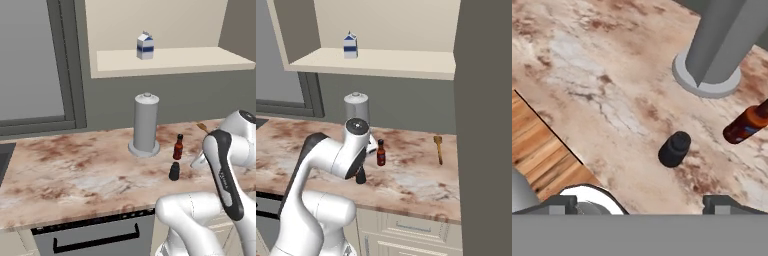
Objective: Pick the condiment bottle and shaker from the counter and place them in the cabinet.
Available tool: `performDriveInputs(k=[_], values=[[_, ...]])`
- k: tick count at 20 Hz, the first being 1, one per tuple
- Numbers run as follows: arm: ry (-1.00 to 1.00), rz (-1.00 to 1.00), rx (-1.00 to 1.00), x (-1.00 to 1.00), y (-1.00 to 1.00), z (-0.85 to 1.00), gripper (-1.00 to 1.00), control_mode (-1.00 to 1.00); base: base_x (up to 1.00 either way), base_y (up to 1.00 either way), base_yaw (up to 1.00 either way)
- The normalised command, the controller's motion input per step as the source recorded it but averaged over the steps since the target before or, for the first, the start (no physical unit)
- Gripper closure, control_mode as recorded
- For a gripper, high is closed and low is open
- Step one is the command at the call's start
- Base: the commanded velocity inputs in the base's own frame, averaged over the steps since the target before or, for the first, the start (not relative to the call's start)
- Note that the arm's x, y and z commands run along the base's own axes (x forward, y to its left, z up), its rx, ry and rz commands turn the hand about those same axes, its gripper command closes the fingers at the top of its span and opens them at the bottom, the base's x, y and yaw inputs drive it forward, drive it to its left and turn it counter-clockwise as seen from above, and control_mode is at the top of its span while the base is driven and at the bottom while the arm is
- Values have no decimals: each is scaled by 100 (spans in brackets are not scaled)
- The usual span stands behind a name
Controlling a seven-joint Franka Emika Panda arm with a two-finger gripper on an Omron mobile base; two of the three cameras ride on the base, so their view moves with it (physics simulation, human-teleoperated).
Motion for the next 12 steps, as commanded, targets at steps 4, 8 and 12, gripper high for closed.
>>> performDriveInputs(k=[4, 8, 12], values=[[0, 28, 0, 11, -24, -9, -100, -100, 0, 0, 0], [0, 25, 0, 13, -11, -9, -100, -100, 0, 0, 0], [-1, 24, 0, 10, -5, -15, -100, -100, 0, 0, 0]])
